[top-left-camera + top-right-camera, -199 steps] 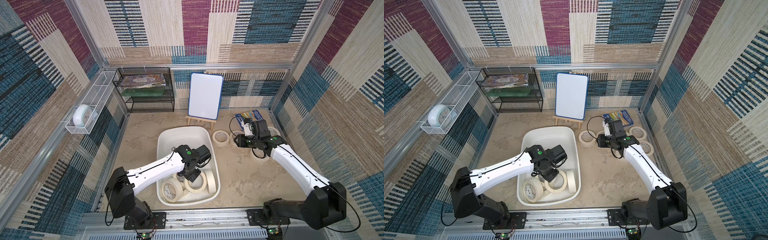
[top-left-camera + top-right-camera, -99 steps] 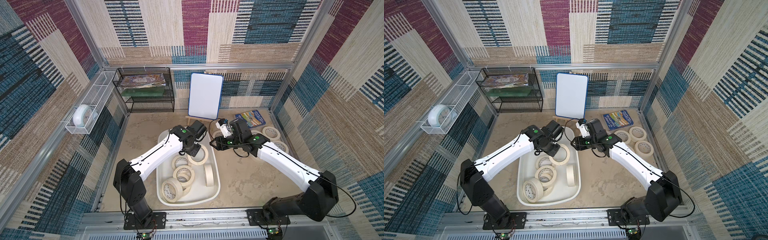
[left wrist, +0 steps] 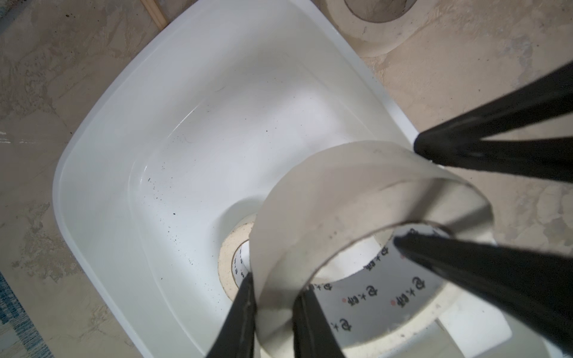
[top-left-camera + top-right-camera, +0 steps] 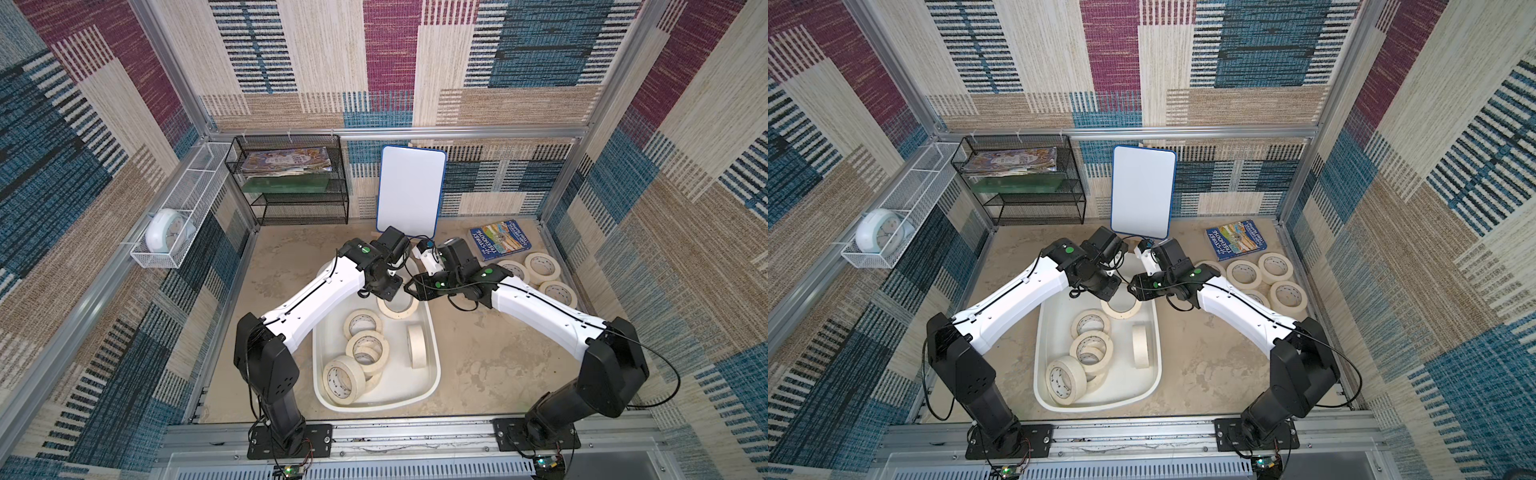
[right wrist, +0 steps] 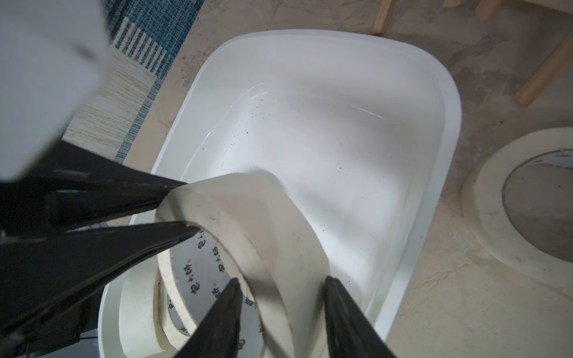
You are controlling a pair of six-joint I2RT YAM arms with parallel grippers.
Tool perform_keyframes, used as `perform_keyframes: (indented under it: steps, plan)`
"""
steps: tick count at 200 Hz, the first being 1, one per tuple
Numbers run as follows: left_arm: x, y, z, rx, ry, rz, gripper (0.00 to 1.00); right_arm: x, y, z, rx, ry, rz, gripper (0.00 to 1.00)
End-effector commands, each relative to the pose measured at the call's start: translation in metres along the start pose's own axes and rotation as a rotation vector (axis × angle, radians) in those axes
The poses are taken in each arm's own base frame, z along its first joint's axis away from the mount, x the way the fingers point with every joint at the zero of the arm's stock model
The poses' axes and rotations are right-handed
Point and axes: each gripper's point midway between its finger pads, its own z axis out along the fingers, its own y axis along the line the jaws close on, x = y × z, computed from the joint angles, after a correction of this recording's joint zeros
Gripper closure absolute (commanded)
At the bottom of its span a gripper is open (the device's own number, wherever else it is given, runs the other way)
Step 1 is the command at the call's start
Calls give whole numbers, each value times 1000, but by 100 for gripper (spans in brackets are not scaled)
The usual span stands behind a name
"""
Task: Take out the art tape in the storage box
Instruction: Pick up the art tape from the storage box.
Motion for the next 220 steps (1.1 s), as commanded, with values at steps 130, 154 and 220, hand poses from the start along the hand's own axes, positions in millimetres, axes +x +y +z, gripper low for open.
perform_keyframes:
  steps: [130,154,220]
  plan:
    - [-22,10,-68,18,-372,-59,17,-34,-41,-13,157,-91,80,100]
    - [-9,15,-89,17,-426,-73,4,-39,-61,-34,197,-122,116,100]
    - [31,-7,-69,88,-327,-45,1,22,-178,-118,541,-105,326,100]
